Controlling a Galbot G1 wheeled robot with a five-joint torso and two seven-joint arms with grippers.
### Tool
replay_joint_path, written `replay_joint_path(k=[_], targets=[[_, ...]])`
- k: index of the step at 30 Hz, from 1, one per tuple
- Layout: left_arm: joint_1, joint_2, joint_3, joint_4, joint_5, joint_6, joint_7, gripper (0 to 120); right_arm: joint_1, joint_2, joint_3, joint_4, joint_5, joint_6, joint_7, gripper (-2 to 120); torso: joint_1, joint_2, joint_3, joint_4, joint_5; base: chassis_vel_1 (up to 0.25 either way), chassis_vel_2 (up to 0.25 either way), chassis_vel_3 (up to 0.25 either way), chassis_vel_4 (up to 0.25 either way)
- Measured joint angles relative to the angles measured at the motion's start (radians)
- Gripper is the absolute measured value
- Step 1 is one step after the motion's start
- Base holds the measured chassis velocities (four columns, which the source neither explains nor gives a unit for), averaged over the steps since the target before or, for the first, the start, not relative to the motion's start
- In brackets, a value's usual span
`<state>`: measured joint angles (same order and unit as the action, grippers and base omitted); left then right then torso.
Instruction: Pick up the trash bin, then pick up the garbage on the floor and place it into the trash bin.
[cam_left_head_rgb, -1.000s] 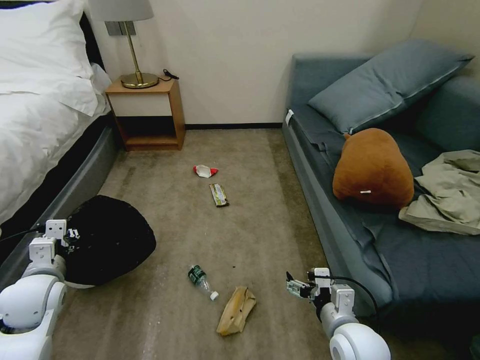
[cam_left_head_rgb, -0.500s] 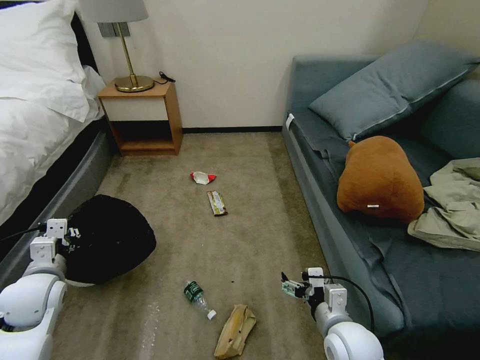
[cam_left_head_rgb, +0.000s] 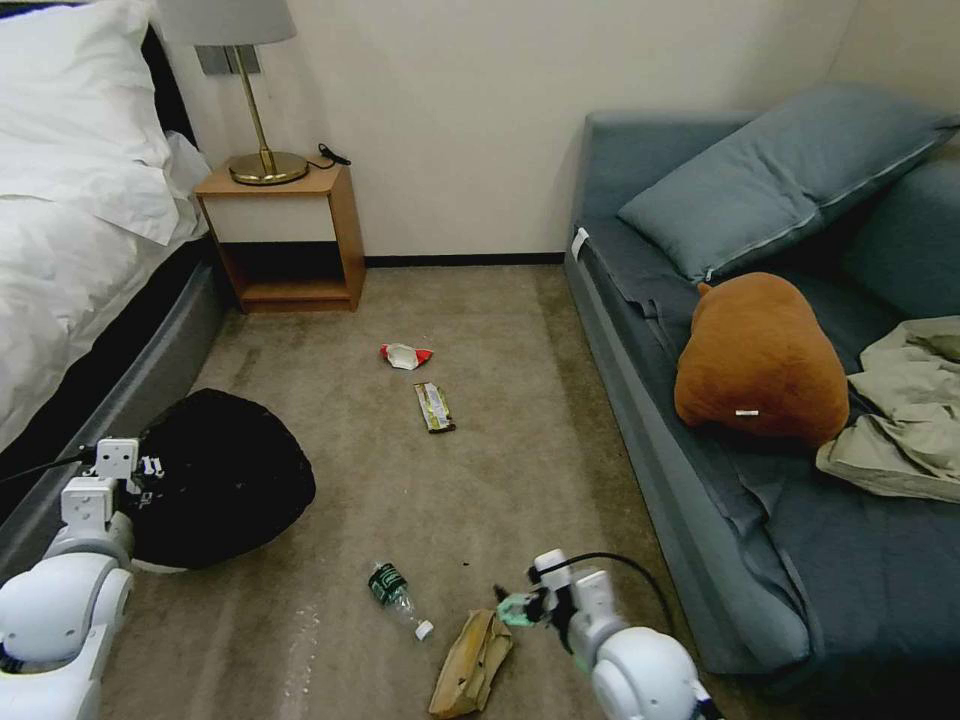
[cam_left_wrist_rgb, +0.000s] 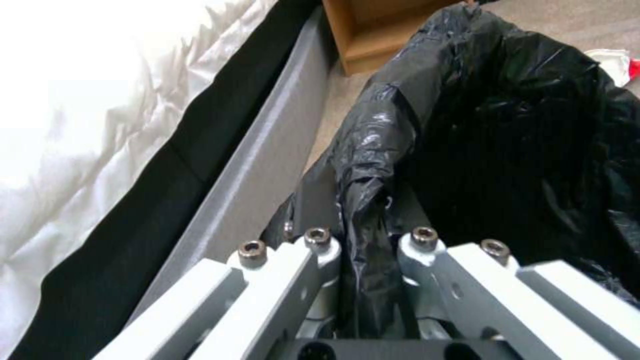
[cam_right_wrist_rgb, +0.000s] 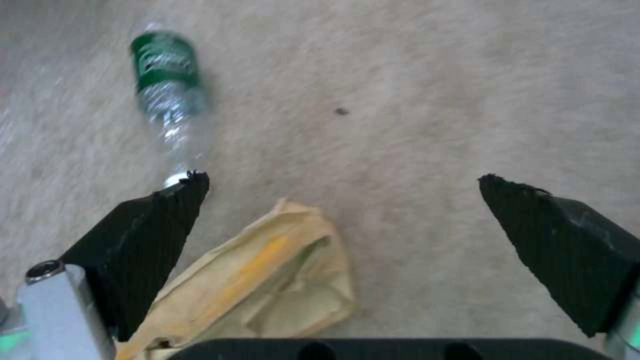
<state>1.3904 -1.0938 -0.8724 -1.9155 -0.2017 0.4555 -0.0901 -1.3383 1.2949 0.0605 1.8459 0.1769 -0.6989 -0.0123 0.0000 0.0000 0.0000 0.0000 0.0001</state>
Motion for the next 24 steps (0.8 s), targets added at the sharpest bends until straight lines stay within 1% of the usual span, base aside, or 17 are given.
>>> replay_joint_path(k=[2, 3, 6, 8, 9, 10, 11, 13, 14, 15, 20, 24], targets=[[0.008, -0.015, 0.000, -0.008, 0.013, -0.001, 0.000, 5, 0.033, -0.004, -0.039, -0.032, 0.007, -0.009, -0.001, 100, 0.000, 0.000, 0.000, 0.0000, 0.0000, 0.000, 0.000, 0.000, 0.000], [0.008, -0.015, 0.000, -0.008, 0.013, -0.001, 0.000, 5, 0.033, -0.004, -0.039, -0.032, 0.007, -0.009, -0.001, 100, 0.000, 0.000, 0.000, 0.0000, 0.0000, 0.000, 0.000, 0.000, 0.000], [0.020, -0.039, 0.006, -0.014, 0.037, -0.010, 0.001, 5, 0.059, -0.015, -0.080, -0.065, 0.018, -0.010, 0.000, 100, 0.000, 0.000, 0.000, 0.0001, 0.0000, 0.000, 0.000, 0.000, 0.000], [0.021, -0.043, 0.007, -0.015, 0.041, -0.012, 0.001, 5, 0.061, -0.017, -0.084, -0.069, 0.019, -0.010, 0.000, 100, 0.000, 0.000, 0.000, 0.0001, -0.0001, 0.000, 0.000, 0.000, 0.000], [0.027, -0.061, 0.013, -0.020, 0.058, -0.021, 0.003, 5, 0.071, -0.028, -0.103, -0.093, 0.021, -0.007, 0.001, 100, 0.000, 0.000, 0.000, -0.0001, 0.0000, 0.000, 0.000, 0.000, 0.000], [0.030, -0.069, 0.016, -0.022, 0.067, -0.026, 0.004, 5, 0.077, -0.032, -0.109, -0.106, 0.021, -0.002, 0.002, 100, 0.000, 0.000, 0.000, -0.0001, 0.0000, 0.000, 0.000, 0.000, 0.000], [0.030, -0.069, 0.016, -0.022, 0.067, -0.026, 0.004, 5, 0.077, -0.032, -0.109, -0.106, 0.021, -0.002, 0.002, 100, 0.000, 0.000, 0.000, -0.0001, 0.0000, 0.000, 0.000, 0.000, 0.000], [0.034, -0.087, 0.020, -0.023, 0.084, -0.036, 0.008, 5, 0.088, -0.040, -0.123, -0.139, 0.020, 0.012, 0.003, 100, 0.000, 0.000, 0.000, -0.0001, 0.0000, 0.000, 0.000, 0.000, 0.000], [0.034, -0.087, 0.020, -0.023, 0.084, -0.036, 0.008, 5, 0.088, -0.040, -0.123, -0.139, 0.020, 0.012, 0.003, 100, 0.000, 0.000, 0.000, -0.0001, 0.0000, 0.000, 0.000, 0.000, 0.000], [0.036, -0.097, 0.021, -0.023, 0.092, -0.041, 0.008, 5, 0.095, -0.043, -0.133, -0.161, 0.020, 0.021, 0.004, 100, 0.000, 0.000, 0.000, -0.0001, -0.0001, 0.000, 0.000, 0.000, 0.000], [0.037, -0.108, 0.021, -0.021, 0.102, -0.046, 0.008, 5, 0.103, -0.041, -0.146, -0.198, 0.016, 0.035, 0.006, 100, 0.000, 0.000, 0.000, 0.0000, 0.0000, 0.000, 0.000, 0.000, 0.000], [0.036, -0.114, 0.025, -0.021, 0.108, -0.047, 0.009, 5, 0.095, -0.026, -0.150, -0.256, -0.005, 0.060, 0.008, 100, 0.000, 0.000, 0.000, 0.0000, -0.0001, 0.000, 0.000, 0.000, 0.000]])
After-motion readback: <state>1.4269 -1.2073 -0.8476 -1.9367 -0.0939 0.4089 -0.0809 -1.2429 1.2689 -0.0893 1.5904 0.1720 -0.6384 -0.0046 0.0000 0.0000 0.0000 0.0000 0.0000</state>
